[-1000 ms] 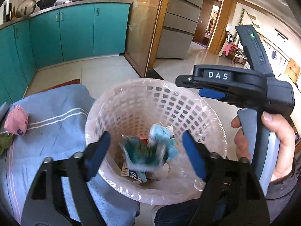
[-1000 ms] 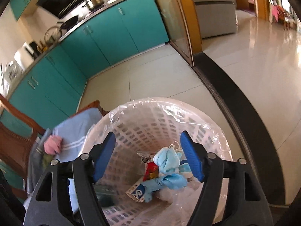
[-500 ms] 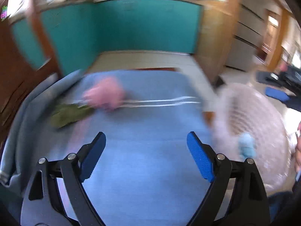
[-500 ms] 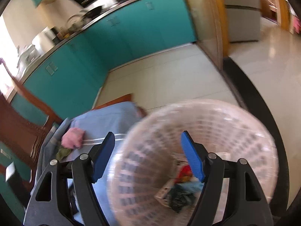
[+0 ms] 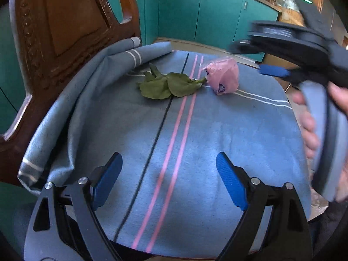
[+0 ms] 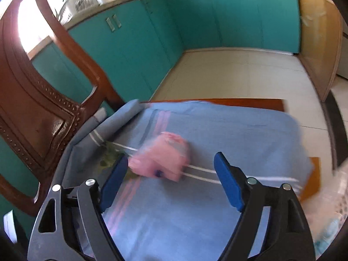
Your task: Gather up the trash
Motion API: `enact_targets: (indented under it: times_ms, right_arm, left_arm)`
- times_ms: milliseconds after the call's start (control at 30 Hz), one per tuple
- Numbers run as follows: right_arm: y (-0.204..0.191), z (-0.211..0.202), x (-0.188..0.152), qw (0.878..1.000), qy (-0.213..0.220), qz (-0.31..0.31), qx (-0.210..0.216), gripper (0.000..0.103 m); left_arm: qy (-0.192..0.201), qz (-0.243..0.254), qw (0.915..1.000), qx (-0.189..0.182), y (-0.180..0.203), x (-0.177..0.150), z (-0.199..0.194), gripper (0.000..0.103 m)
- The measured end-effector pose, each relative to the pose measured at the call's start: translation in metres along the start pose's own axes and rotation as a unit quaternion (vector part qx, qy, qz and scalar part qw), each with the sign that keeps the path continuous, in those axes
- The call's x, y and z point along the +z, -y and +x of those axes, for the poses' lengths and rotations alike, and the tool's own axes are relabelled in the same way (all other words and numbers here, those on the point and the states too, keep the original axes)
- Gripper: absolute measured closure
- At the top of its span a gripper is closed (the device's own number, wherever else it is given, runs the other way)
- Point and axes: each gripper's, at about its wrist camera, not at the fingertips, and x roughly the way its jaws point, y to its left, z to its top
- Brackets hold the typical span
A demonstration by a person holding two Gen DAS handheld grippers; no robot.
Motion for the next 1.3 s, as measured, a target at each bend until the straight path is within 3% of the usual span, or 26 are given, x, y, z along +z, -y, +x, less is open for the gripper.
enact_targets:
  times_ms: [200, 333, 533, 633, 733, 867, 967, 1000, 1033, 1100, 1133, 1233, 1300]
  right_arm:
    - [-0.026, 0.044, -0.004, 0.996, -0.012, -0.072, -0.051, 0.020]
    - [-0.022, 0.045, -0.011, 0.996, 0.001, -0.076, -0.048, 0.031]
    - [-0.009, -0.006, -0.010, 0.994, 0.030, -0.084, -0.061, 0.032]
    - [0.026, -0.049, -0.010, 0.997, 0.050, -0.025, -0.050, 0.032]
    - [0.052, -0.080, -0.016, 0.998, 0.049, 0.009, -0.047, 0.032]
    - [0.073, -0.111, -0.025, 0.996, 0.066, 0.025, -0.046, 0.032]
    - [0.079, -0.118, -0.032, 0.997, 0.061, 0.023, -0.047, 0.032]
    - [0.079, -0.119, -0.035, 0.997, 0.058, 0.019, -0.048, 0.032]
    - [0.078, -0.118, -0.036, 0.997, 0.057, 0.016, -0.048, 0.032]
    - [0.076, -0.117, -0.037, 0.997, 0.054, 0.009, -0.049, 0.032]
    - [0.075, -0.116, -0.038, 0.997, 0.052, 0.006, -0.050, 0.032]
    - [0.071, -0.117, -0.040, 0.998, 0.050, -0.001, -0.047, 0.032]
    - [0.068, -0.116, -0.041, 0.998, 0.048, -0.005, -0.045, 0.032]
  left_arm:
    - [0.004, -0.005, 0.9999, 0.008, -0.010, 0.011, 0.008, 0.015]
    - [0.012, -0.009, 0.9998, 0.009, -0.013, 0.021, 0.014, 0.015]
    - [0.033, -0.011, 0.9993, -0.013, -0.012, 0.061, 0.025, 0.014]
    - [0.030, -0.015, 0.9987, -0.039, -0.004, 0.082, 0.042, 0.011]
    - [0.032, 0.034, 0.9981, -0.041, 0.015, 0.101, 0.068, 0.009]
    - [-0.010, 0.090, 0.9959, -0.003, 0.029, 0.114, 0.106, 0.007]
    - [-0.064, 0.096, 0.9929, -0.030, 0.029, 0.106, 0.121, 0.007]
    - [-0.056, 0.095, 0.9935, -0.028, 0.029, 0.101, 0.119, 0.008]
    - [-0.049, 0.094, 0.9939, -0.029, 0.028, 0.098, 0.116, 0.012]
    - [-0.035, 0.091, 0.9952, -0.008, 0.025, 0.093, 0.109, 0.039]
    - [-0.032, 0.088, 0.9956, -0.004, 0.023, 0.091, 0.106, 0.044]
    - [-0.022, 0.077, 0.9966, -0.020, 0.018, 0.083, 0.088, 0.072]
    - [-0.020, 0.082, 0.9964, -0.010, 0.017, 0.077, 0.077, 0.096]
